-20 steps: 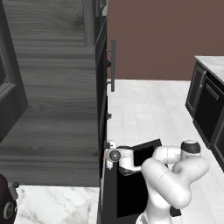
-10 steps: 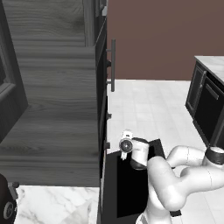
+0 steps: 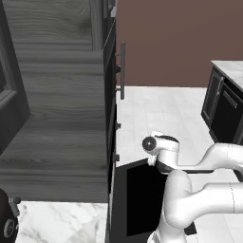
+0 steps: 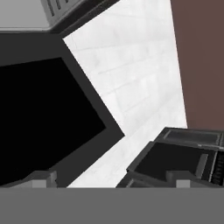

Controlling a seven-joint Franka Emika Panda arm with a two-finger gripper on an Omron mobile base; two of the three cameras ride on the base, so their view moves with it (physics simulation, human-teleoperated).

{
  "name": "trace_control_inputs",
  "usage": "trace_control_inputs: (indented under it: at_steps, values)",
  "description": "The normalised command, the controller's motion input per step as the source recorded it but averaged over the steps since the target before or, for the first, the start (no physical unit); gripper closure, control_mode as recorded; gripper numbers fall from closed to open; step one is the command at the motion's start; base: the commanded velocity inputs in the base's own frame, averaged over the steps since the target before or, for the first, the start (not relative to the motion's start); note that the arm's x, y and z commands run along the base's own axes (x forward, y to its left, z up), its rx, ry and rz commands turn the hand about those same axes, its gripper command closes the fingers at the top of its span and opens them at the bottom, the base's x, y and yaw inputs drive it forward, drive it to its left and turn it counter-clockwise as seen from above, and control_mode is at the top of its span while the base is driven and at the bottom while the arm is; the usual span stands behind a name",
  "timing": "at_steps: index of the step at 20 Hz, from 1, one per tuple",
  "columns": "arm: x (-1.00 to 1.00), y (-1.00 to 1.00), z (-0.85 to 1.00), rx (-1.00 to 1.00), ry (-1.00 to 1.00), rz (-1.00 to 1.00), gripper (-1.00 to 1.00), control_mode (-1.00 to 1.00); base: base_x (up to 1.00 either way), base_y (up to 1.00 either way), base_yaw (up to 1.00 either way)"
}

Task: Place the fish on the rack of the oven, and slide the rack back inside. Close the oven door.

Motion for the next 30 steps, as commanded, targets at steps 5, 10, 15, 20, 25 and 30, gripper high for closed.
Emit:
trace_control_inputs:
  at_steps: [5,10,15,20,25,30]
  values:
    - [-0.58,-1.0,0.61,0.0,0.16,-0.17,-1.0,-1.0,0.0,0.0,0.0]
    - [-0.47,-1.0,0.38,0.0,0.17,-0.21,-1.0,-1.0,0.0,0.0,0.0]
    - [-0.32,-1.0,0.14,0.01,0.16,-0.17,-1.0,-1.0,0.0,0.0,0.0]
    - [-0.22,-0.83,0.13,0.04,0.06,-0.06,-1.0,-1.0,0.0,0.0,0.0]
    - [-0.33,-0.59,0.02,0.1,-0.04,-0.03,-1.0,-1.0,0.0,0.0,0.0]
    - [-0.73,-0.23,0.05,0.13,-0.17,0.0,-1.0,-1.0,0.0,0.0,0.0]
